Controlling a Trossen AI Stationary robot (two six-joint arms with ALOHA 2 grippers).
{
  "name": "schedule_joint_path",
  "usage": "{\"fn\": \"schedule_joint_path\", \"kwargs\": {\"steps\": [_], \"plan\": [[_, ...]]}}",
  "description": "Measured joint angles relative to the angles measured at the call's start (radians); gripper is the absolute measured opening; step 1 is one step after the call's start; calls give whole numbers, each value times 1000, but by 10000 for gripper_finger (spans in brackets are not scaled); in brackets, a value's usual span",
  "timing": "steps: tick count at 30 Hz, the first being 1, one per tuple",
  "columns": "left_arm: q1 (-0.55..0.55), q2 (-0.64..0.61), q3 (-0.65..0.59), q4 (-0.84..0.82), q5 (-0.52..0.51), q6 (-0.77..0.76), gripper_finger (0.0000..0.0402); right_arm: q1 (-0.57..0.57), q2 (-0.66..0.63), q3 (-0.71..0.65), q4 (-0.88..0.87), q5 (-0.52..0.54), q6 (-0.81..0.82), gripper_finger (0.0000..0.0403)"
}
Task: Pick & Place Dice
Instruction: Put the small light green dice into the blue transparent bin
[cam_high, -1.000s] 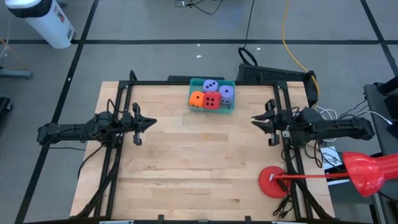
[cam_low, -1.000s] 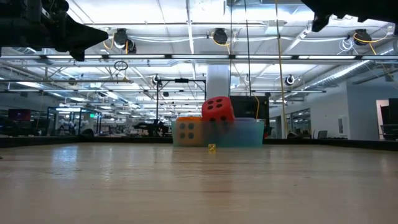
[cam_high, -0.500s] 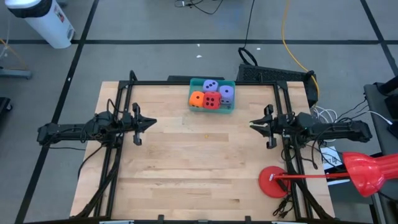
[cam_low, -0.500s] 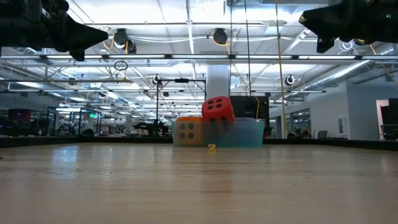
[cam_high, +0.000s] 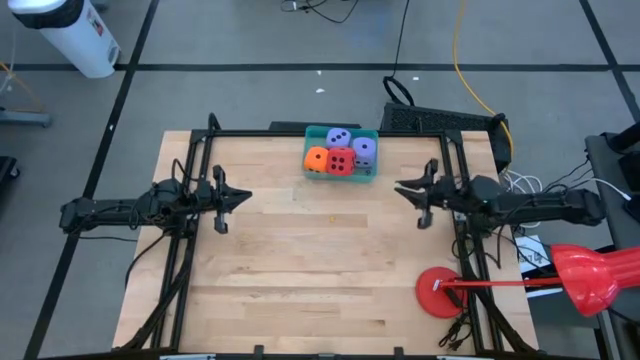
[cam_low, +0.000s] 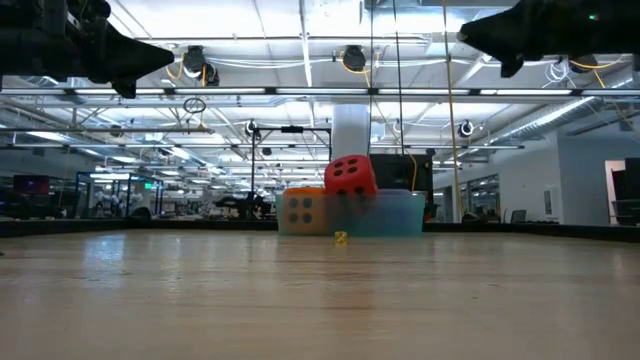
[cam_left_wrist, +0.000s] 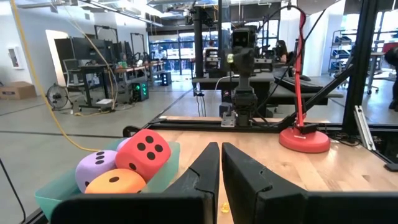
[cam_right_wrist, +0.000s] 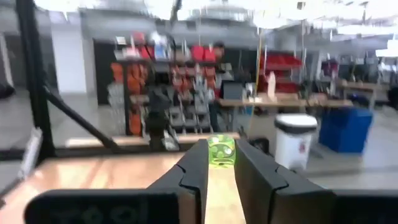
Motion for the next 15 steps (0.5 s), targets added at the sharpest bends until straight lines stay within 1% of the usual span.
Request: {"fn": "schedule_joint_path", "kwargs": {"steps": [4, 8, 11, 15], "plan": [[0, 0, 0, 3, 0, -2, 31, -48, 161, 113, -99, 1, -3, 46], [0, 0, 0, 3, 0, -2, 31, -123, 333, 200, -160, 1, 2, 53], [0, 0, 0, 2, 0, -2, 31, -187, 458, 236, -199, -2, 2, 62], [0, 0, 0, 2, 0, 1, 31, -279, 609, 242, -194, -4, 0, 61]]}}
